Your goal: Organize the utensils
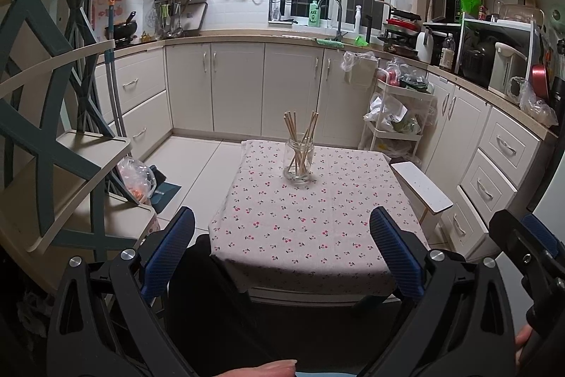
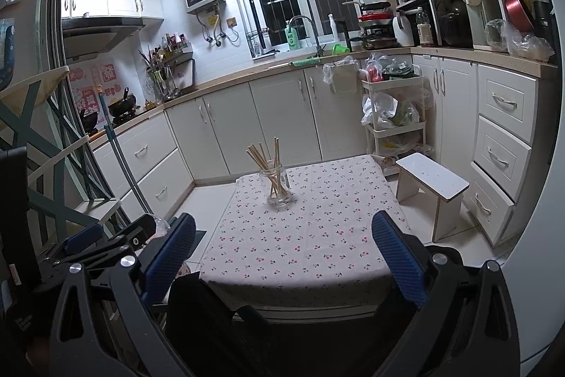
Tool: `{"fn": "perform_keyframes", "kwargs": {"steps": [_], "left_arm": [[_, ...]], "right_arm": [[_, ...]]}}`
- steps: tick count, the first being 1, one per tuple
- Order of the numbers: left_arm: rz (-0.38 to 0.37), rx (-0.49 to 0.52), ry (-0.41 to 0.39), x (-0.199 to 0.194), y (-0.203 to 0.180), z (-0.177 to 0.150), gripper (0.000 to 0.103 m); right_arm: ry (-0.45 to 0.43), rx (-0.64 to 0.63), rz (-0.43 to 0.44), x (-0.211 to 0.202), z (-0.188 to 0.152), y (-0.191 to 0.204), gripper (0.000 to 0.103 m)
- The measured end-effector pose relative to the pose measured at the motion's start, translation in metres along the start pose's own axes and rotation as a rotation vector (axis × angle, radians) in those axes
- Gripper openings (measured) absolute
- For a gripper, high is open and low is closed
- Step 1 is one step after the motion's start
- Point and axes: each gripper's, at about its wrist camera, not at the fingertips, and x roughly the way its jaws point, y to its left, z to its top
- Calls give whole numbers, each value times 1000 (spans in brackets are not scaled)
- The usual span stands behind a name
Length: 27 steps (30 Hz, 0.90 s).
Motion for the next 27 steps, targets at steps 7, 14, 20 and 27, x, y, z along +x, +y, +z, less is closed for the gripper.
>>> {"fn": "perform_keyframes", "kwargs": {"steps": [7, 14, 20, 27], "left_arm": [[-1, 1, -1, 0, -1, 0, 95], [-1, 3, -3, -1, -2, 1, 95], [-1, 2, -2, -1, -3, 0, 95], [0, 2, -3, -1, -3, 0, 95]], "right_arm": [[-2, 0, 1, 0, 0, 0, 96], [-1, -1, 1, 0, 0, 1, 96], [-3, 0, 0, 0, 0, 1, 96], [-2, 0, 1, 1, -1, 1, 96]]}}
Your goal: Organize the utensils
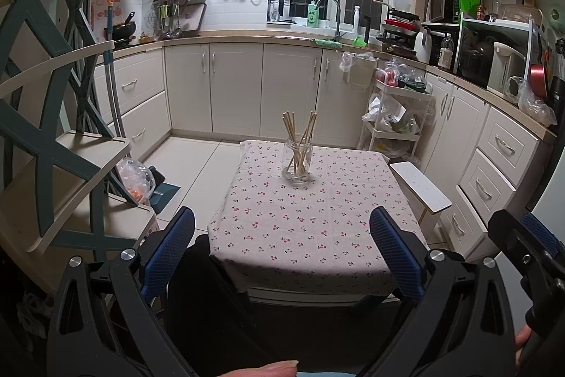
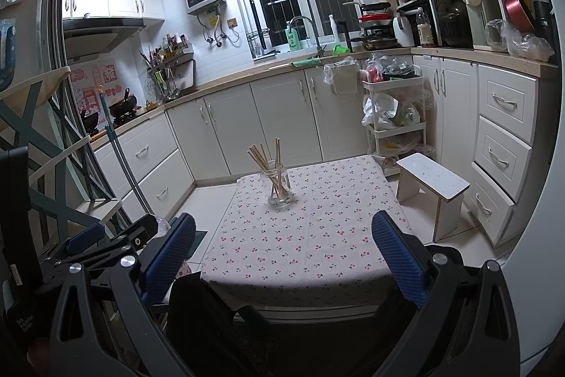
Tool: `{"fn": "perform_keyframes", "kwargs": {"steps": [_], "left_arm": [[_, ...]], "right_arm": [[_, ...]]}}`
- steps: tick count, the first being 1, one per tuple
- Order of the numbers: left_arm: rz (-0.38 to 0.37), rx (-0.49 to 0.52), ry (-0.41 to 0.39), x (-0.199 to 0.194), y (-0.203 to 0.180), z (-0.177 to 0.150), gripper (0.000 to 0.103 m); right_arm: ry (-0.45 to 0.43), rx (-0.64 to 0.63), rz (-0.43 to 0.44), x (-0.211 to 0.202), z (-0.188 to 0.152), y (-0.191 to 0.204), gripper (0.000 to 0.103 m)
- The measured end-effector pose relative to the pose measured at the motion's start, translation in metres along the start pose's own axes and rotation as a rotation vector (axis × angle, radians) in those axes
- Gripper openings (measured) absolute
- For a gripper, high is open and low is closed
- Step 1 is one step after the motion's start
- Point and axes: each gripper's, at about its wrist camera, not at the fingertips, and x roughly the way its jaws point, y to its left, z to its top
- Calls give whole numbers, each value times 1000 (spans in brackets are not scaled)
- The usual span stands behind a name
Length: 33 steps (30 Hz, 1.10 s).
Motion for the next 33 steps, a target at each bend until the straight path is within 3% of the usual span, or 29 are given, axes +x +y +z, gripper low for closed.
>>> {"fn": "perform_keyframes", "kwargs": {"steps": [33], "left_arm": [[17, 15, 6, 7, 4, -6, 95]], "right_arm": [[2, 1, 0, -1, 0, 3, 96]]}}
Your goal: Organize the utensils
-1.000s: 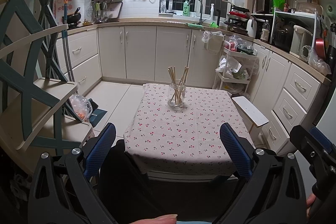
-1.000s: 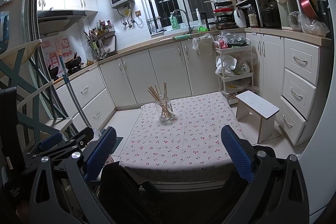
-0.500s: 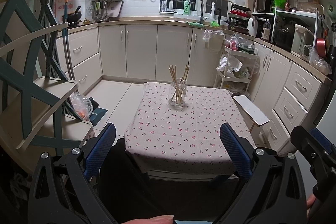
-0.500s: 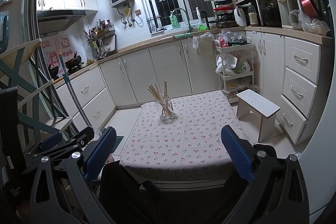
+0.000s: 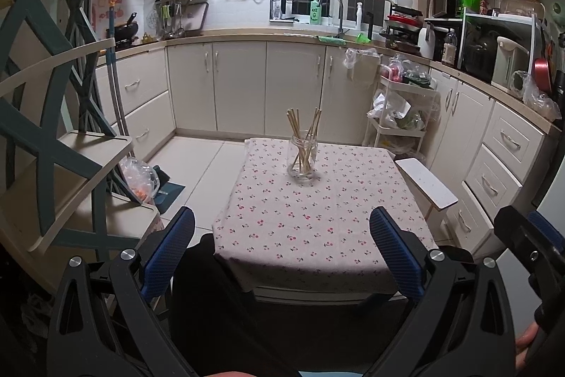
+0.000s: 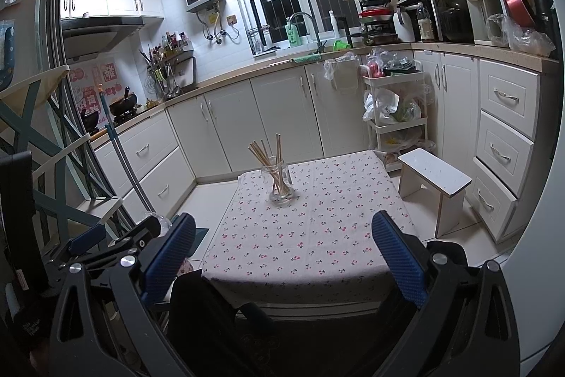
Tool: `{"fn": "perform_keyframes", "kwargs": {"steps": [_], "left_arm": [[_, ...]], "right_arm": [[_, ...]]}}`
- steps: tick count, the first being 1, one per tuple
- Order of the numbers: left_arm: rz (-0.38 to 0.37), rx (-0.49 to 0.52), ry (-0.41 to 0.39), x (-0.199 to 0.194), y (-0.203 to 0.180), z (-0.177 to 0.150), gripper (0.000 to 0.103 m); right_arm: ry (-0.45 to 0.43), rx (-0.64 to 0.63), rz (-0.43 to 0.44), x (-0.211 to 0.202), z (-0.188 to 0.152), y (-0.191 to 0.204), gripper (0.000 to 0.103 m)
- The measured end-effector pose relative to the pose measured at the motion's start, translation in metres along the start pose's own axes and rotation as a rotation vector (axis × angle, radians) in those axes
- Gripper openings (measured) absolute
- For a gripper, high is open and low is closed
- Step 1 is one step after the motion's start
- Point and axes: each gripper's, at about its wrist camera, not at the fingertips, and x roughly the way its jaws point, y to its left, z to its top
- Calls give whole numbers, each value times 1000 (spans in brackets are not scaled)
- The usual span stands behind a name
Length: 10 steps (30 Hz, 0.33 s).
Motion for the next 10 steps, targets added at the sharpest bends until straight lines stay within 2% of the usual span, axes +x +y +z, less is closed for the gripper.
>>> {"fn": "perform_keyframes", "kwargs": {"steps": [10], "left_arm": [[-22, -8, 16, 4, 5, 0, 95]], "right_arm": [[0, 0, 1, 0, 1, -1, 96]]}}
